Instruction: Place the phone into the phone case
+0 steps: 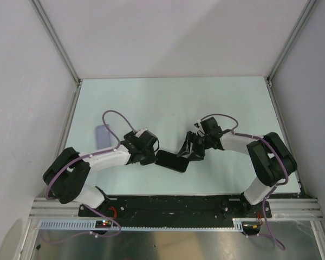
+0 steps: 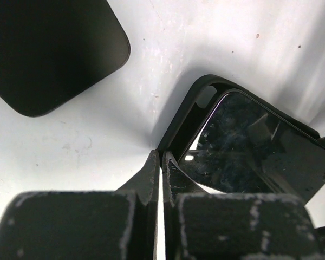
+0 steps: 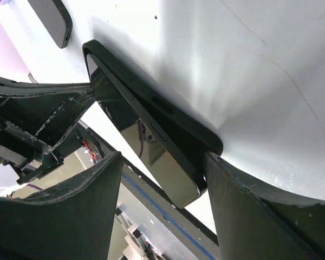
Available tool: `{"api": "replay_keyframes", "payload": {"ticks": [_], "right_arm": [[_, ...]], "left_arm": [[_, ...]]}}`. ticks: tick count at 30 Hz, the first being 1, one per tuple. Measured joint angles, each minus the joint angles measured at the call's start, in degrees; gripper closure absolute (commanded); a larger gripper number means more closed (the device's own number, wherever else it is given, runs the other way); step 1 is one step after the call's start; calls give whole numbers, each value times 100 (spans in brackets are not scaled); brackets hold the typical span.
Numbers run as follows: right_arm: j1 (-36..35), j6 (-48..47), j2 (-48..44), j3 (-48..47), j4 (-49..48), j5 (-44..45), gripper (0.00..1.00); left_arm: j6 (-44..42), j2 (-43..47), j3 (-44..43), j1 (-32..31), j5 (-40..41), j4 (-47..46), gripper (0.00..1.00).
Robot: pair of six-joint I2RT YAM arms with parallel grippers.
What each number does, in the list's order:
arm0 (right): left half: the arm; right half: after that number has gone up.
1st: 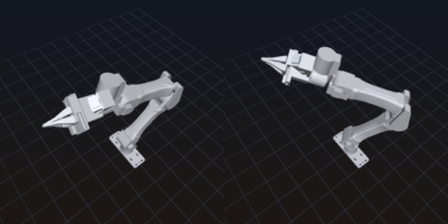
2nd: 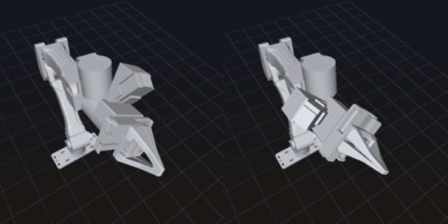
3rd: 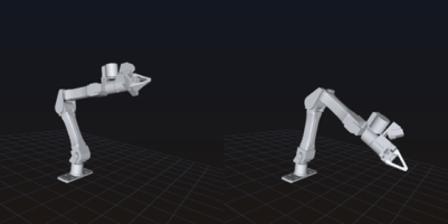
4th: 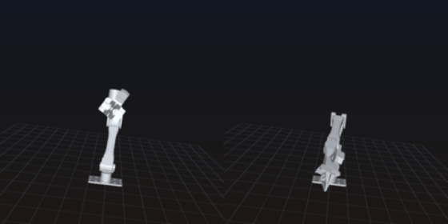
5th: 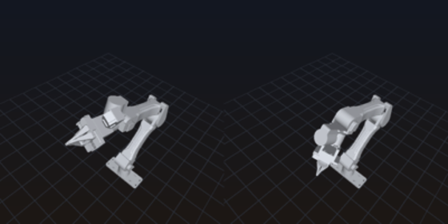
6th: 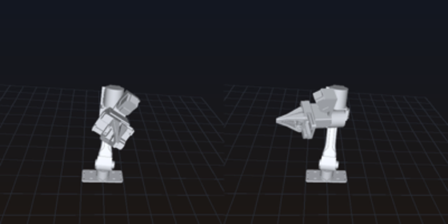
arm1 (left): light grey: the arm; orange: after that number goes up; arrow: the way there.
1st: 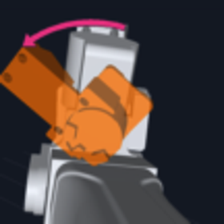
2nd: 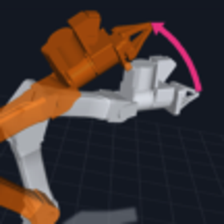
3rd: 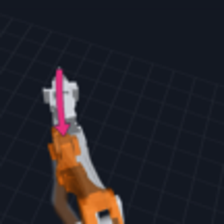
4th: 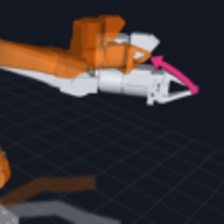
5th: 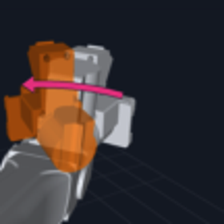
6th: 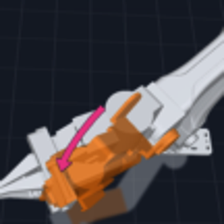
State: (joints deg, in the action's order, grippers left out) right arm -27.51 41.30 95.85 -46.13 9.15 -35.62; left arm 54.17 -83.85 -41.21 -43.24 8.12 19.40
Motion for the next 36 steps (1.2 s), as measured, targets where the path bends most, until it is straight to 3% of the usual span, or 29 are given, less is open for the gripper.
{"api": "replay_keyframes", "payload": {"ticks": [8, 11, 22, 36], "right_arm": [[98, 94, -326, 92, 4, 487, 26], [258, 7, -365, 129, 66, 1049, 25], [258, -122, -815, 258, 345, 2022, 24], [-459, 118, -1530, 970, 201, 2146, 24]], "left_arm": [[356, 192, 131, -28, -105, -157, 100], [428, 232, 229, -33, -85, -131, 100], [654, 466, 472, -142, -26, -92, 100], [673, 918, 660, -221, -13, -76, 80]]}}
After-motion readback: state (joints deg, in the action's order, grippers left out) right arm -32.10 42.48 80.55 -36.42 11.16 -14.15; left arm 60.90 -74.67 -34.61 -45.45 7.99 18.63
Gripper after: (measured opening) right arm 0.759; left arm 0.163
